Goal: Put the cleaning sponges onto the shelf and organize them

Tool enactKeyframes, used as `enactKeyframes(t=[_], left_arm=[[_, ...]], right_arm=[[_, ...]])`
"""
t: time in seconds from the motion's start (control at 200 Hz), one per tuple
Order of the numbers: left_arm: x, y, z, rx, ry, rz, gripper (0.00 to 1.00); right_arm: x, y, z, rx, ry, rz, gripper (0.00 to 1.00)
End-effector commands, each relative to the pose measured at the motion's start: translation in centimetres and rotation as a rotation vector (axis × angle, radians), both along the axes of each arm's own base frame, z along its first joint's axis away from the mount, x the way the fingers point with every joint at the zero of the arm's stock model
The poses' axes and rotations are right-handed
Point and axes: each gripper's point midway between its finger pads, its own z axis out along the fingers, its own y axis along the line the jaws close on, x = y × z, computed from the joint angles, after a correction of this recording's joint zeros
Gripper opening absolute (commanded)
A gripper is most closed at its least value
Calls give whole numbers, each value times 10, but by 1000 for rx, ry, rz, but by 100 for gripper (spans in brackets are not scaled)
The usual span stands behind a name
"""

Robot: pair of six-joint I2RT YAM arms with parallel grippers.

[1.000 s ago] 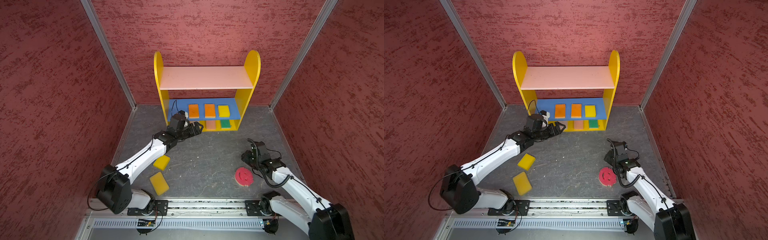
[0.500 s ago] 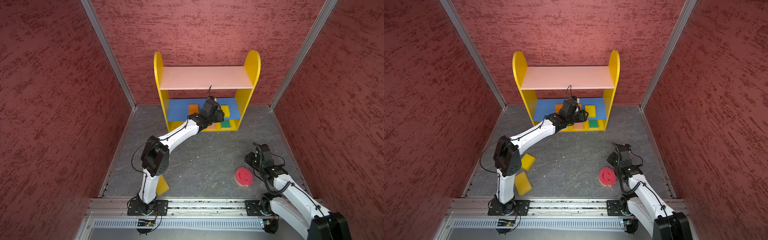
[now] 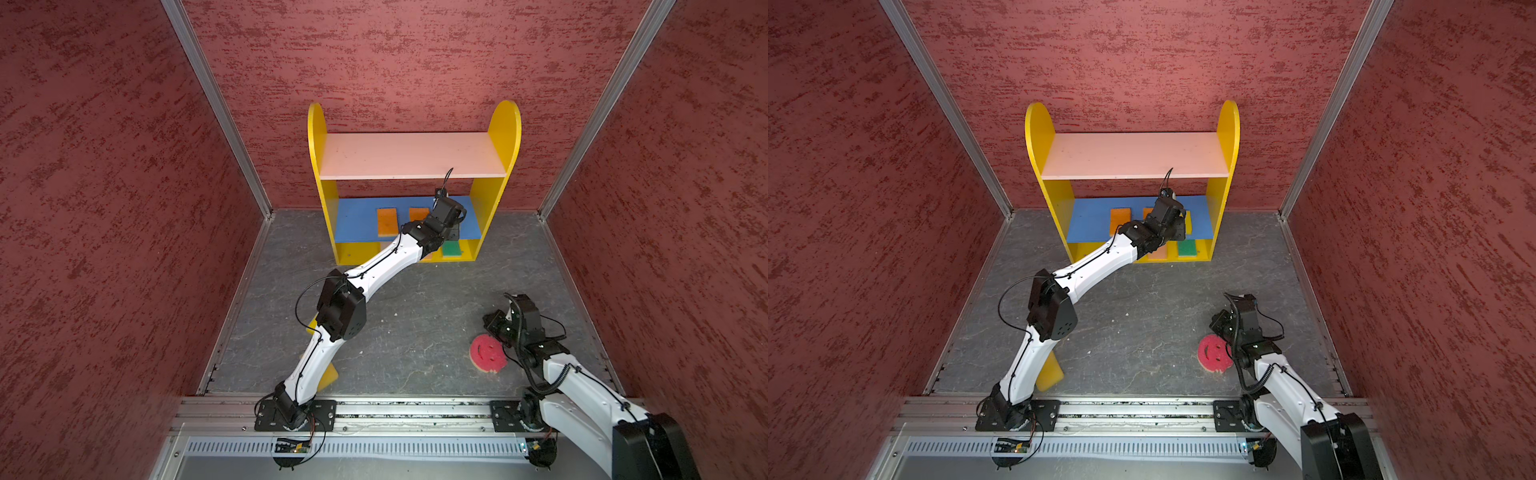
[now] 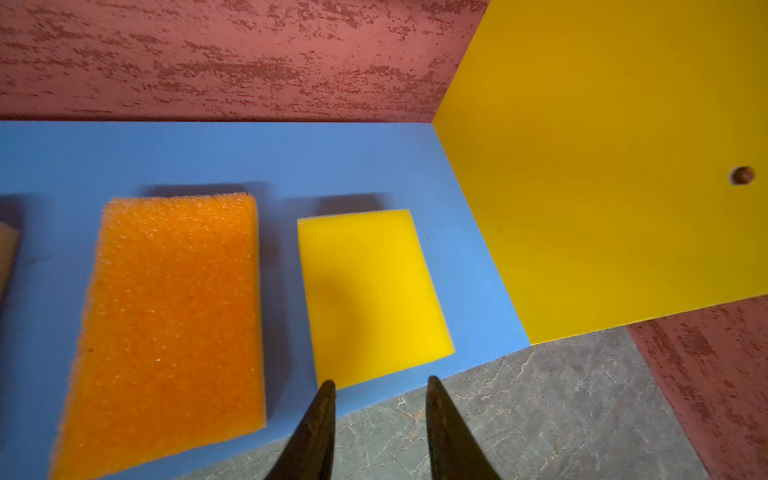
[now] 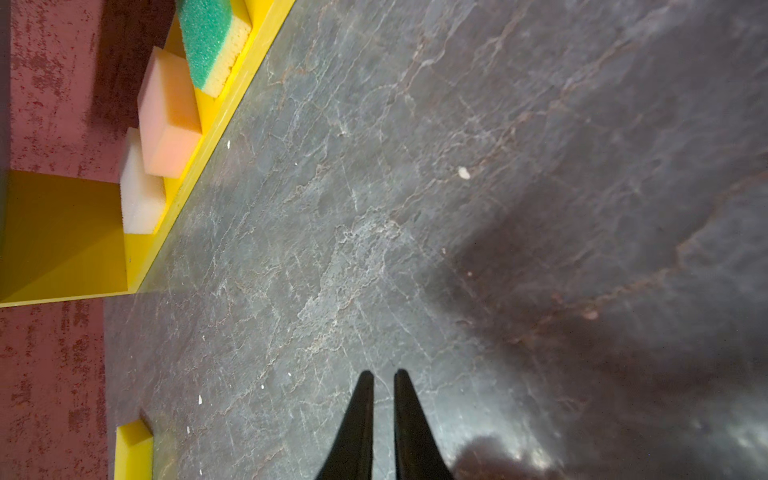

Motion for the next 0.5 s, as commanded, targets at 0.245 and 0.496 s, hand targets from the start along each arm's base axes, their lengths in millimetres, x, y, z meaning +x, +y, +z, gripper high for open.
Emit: enactKeyframes(t=[0.245,0.496], left_arm=[[11,10,-10,23,7,57,49],[16,1,-25,-26,46,26,49]], right_arm=[[5,0,2,32,-31,-4,13],[3,-3,7,41,-46,-17,13]])
